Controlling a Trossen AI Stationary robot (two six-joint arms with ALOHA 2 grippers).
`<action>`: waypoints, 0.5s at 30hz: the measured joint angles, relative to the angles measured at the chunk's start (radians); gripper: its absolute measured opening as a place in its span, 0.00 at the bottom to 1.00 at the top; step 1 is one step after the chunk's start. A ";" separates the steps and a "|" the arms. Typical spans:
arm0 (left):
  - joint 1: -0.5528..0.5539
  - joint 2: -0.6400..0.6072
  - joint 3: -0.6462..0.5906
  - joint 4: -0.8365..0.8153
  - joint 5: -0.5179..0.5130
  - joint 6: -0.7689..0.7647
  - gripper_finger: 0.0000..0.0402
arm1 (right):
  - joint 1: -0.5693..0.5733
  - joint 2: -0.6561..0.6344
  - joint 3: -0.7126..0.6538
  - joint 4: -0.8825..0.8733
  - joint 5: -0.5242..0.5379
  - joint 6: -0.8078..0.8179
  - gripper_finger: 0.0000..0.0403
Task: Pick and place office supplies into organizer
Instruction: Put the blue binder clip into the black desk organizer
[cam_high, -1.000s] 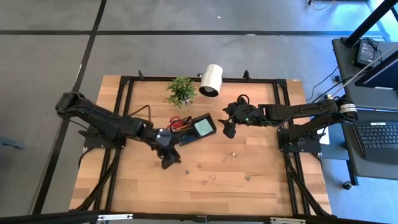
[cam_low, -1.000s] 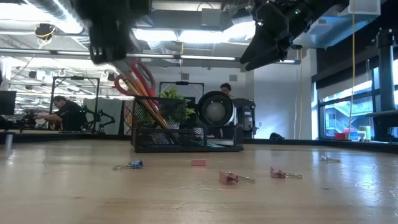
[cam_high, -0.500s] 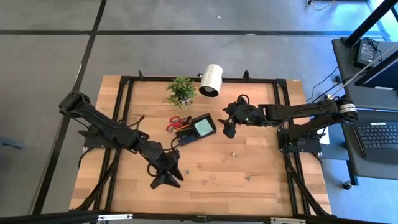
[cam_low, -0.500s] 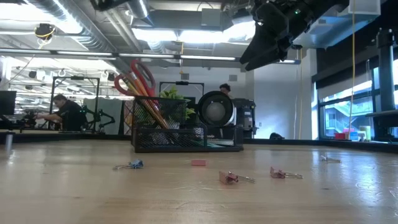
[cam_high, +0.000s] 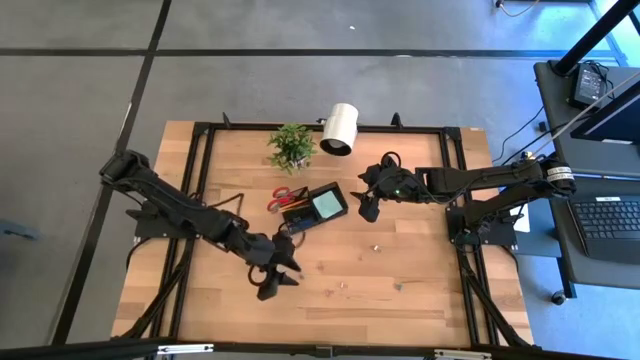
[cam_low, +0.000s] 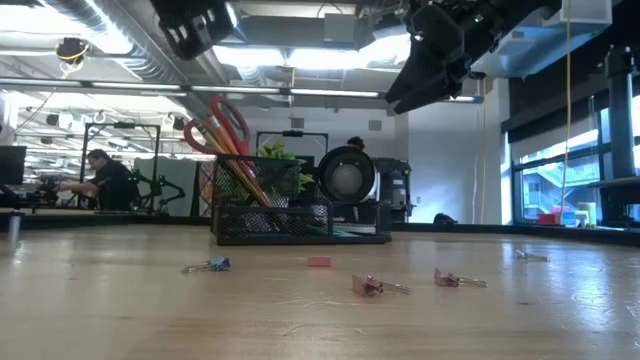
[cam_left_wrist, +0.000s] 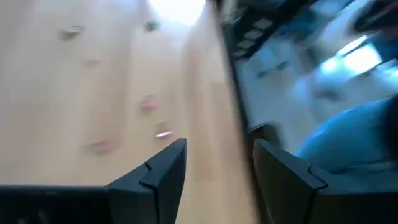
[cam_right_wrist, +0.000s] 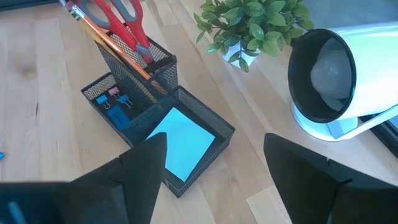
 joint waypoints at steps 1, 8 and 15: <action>-0.006 0.005 0.032 -0.083 -0.029 0.023 0.45 | 0.000 0.000 0.000 0.000 0.000 -0.001 0.68; -0.008 0.143 0.280 -0.513 -0.105 0.002 0.45 | 0.000 0.000 0.000 0.000 0.000 -0.001 0.68; 0.032 0.272 0.366 -0.542 0.009 -0.125 0.45 | 0.000 0.000 0.000 -0.001 0.000 -0.001 0.68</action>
